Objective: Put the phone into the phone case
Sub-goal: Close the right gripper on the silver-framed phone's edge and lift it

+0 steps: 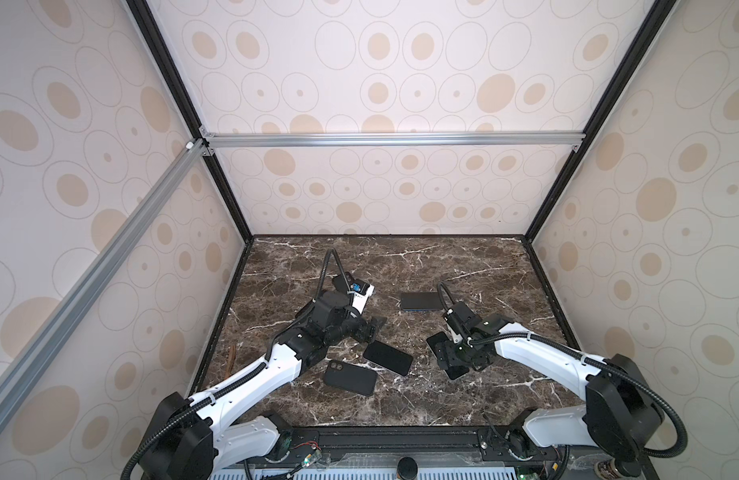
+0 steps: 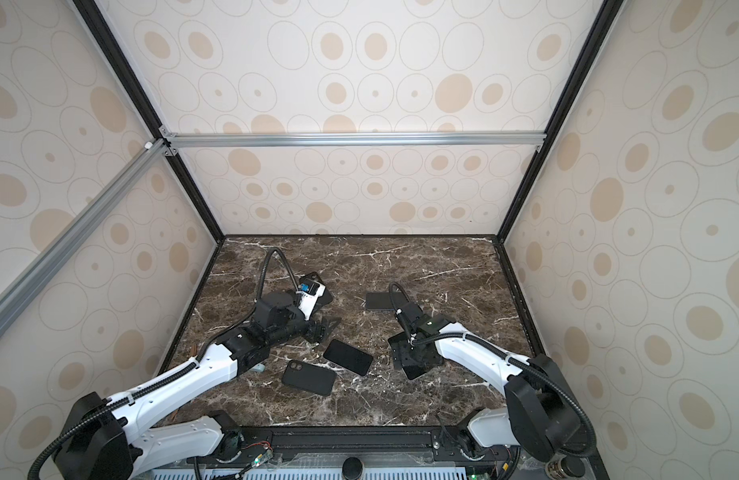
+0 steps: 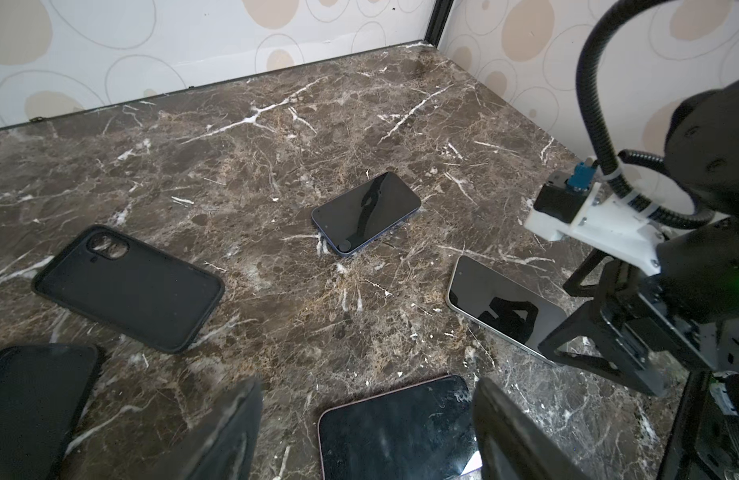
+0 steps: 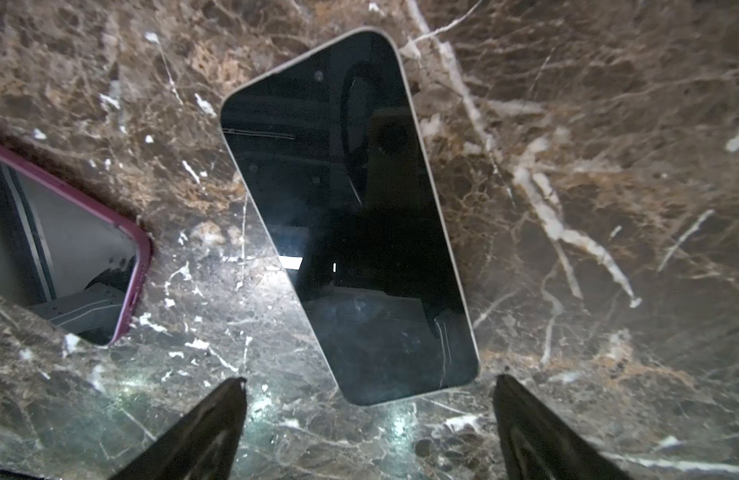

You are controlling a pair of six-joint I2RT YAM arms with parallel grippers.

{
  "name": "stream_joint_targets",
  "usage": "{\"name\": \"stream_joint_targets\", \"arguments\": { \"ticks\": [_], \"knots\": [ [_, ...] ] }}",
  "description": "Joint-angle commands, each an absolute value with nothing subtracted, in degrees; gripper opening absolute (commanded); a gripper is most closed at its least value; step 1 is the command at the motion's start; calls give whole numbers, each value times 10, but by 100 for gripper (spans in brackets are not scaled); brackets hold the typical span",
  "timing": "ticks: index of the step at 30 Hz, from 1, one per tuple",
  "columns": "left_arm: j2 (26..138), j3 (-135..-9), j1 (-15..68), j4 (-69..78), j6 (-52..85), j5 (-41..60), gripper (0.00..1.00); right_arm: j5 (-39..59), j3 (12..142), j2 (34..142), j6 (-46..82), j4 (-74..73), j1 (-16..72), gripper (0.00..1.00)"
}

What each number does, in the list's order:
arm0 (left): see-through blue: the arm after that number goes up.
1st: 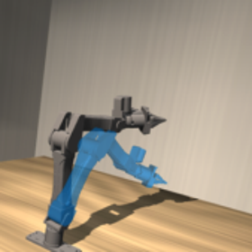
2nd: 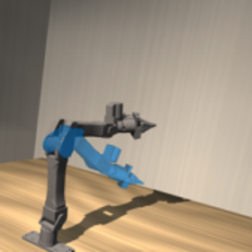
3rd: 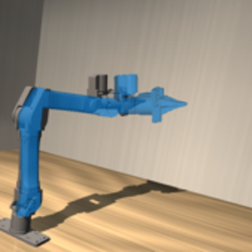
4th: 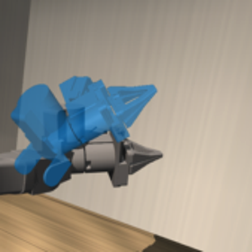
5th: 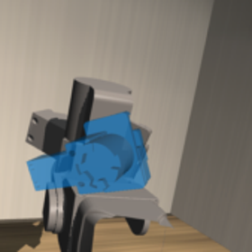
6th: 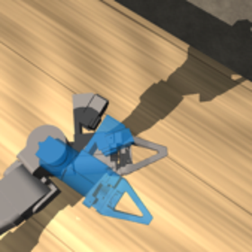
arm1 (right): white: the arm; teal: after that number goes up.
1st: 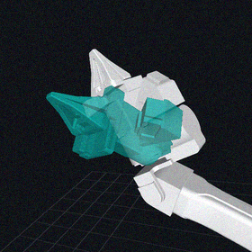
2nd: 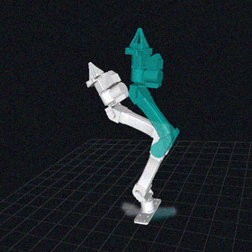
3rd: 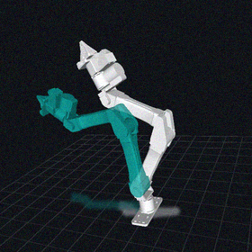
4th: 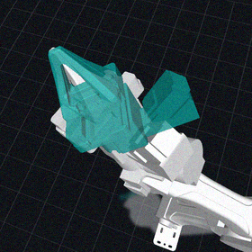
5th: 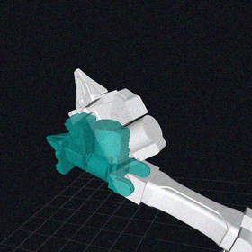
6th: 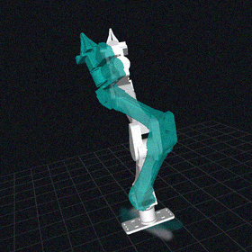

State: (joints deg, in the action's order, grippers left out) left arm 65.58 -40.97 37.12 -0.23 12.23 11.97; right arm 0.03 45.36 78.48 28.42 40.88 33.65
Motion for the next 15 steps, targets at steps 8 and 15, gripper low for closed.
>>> {"name": "stream_joint_targets", "arguments": {
  "ticks": [8,15],
  "knots": [
    [643,-426,375,-14,140,94,79,-10,434,835,269,366,334,97],
    [639,-425,375,-15,136,87,80,-12,425,852,268,356,334,90]
  ]
}}
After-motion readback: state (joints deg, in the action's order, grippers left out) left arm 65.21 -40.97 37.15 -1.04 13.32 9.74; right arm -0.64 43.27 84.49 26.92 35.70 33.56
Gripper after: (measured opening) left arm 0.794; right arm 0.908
